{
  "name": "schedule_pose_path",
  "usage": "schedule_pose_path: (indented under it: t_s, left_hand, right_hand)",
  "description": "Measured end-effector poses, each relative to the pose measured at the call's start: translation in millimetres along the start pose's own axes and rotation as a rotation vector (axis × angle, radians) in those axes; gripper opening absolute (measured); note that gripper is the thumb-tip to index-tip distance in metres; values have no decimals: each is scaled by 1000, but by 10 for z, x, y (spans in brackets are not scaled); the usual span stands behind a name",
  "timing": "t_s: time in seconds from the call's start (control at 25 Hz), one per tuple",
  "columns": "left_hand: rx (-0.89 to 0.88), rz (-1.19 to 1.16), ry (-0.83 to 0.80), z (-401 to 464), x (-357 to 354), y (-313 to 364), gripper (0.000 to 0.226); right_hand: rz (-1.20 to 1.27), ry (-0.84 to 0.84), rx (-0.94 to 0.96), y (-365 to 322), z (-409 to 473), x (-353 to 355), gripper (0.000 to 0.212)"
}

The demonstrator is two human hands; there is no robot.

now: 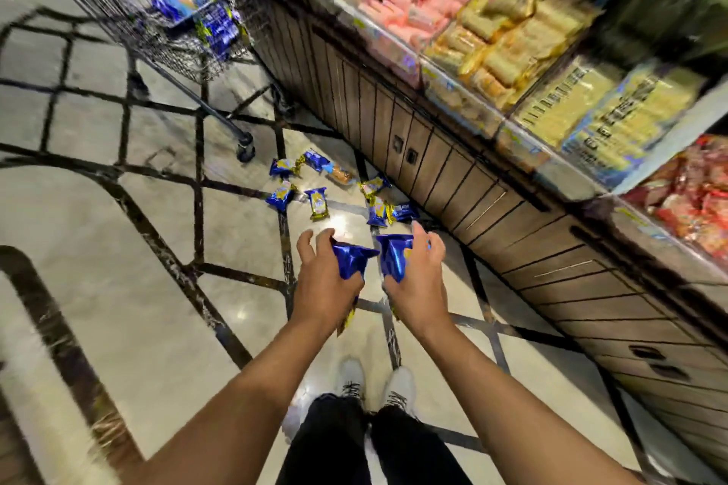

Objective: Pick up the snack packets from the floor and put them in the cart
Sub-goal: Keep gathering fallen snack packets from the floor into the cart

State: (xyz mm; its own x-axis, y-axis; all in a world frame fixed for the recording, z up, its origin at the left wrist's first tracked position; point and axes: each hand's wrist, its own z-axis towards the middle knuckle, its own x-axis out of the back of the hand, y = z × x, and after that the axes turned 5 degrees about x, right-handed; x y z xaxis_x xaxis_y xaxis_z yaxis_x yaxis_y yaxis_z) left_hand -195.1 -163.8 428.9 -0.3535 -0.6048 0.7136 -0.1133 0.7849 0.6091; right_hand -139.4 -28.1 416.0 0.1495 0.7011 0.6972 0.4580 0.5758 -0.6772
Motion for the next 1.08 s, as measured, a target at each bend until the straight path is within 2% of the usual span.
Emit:
schedule_pose_path:
  t_s: [0.12, 0.24, 0.36, 0.48, 0.64, 0.84, 0.96, 1.08]
  left_hand:
    - [126, -223, 73, -235, 334, -30, 77]
    - [190, -338, 135, -294, 622, -104, 75]
    - [212, -424, 175, -266, 1019, -268, 65]
    - [216, -468, 185, -115, 1402, -547, 55]
    - [211, -486, 223, 178, 2013, -1001, 50]
    - [216, -442, 244, 593, 2815, -1513, 60]
    - [234, -440, 313, 880, 3228, -1733, 63]
    - [266, -466, 351, 1236, 3545, -1884, 64]
  right_hand:
    - [39, -56, 41, -402, -99, 38, 98]
    - [25, -77, 58, -770, -70, -46, 97]
    - [-12, -109, 34, -1223, -22, -230, 77]
    - [-17, -132, 57, -1616, 48, -540, 63]
    - [150, -136, 87, -2344, 57, -996, 66]
    - [254, -82, 63, -3159, 192, -1565, 77]
    - [280, -66, 38, -3549, 365, -1806, 73]
    - [269, -122, 58, -3878, 642, -2030, 68]
